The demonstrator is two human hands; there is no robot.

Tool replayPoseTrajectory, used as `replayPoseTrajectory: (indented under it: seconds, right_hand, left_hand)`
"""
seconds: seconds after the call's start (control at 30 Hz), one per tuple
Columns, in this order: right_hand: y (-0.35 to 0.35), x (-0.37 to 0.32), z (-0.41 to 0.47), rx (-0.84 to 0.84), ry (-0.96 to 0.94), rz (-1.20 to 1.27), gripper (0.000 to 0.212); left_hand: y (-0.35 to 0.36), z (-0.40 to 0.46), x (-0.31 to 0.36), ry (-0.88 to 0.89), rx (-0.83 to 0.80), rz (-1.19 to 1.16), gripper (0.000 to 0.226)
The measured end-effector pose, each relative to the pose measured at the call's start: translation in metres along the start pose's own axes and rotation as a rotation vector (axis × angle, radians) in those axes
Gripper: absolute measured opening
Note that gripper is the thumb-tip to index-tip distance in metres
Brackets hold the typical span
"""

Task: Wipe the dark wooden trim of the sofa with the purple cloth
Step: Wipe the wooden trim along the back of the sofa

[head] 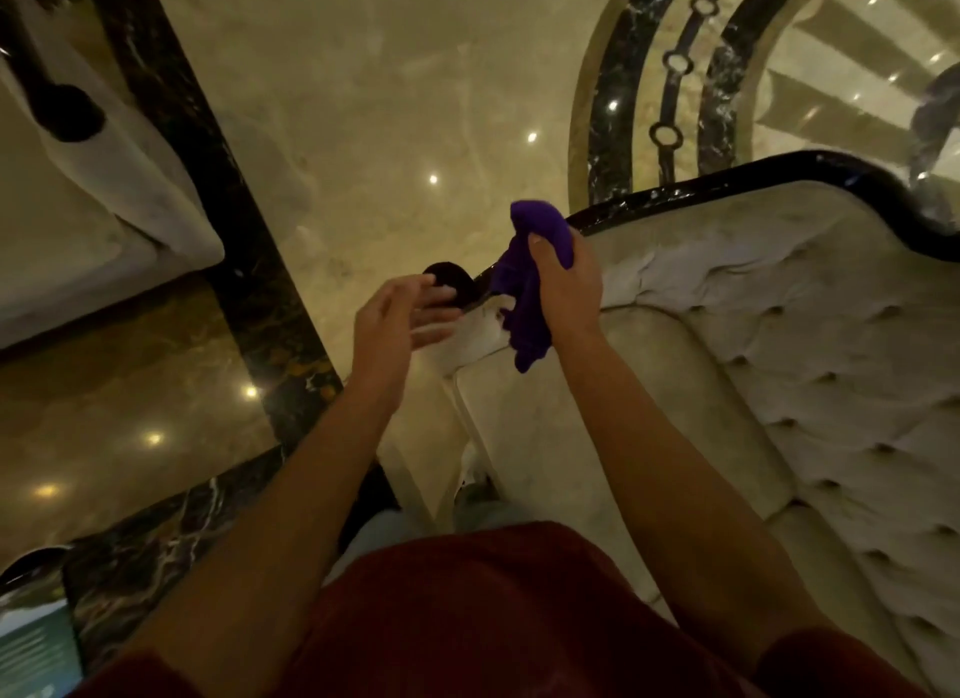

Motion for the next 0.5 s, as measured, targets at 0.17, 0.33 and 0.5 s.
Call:
replayPoseTrajectory:
  seconds: [0.17, 0.33, 0.5]
  right_hand:
    - [0.02, 0.016, 0.043, -0.051, -0.058, -0.092, 0.042]
    - [0.044, 0.047, 0.058, -0.074, -0.075, -0.178, 0.048]
    - [0.095, 0.072, 0.069, -0.149, -0.118, -0.244, 0.048]
  left_hand:
    - [-0.024, 0.069, -0.047, -0.167, 0.24, 0.087, 0.037]
    - [-0.022, 0.109, -0.1, -0.356, 0.18, 0.141, 0.057]
    - [-0.013, 0.159, -0.137, -0.472, 0.093, 0.097, 0.072]
Point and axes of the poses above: each hand's wrist, its own z-axis towards the middle knuckle, its own y-axis out of the palm, x = y × z, the point moved 8 cm from there along z, towards the middle knuckle, and after that the axes turned 12 degrees about x, right-handed, at the moved point
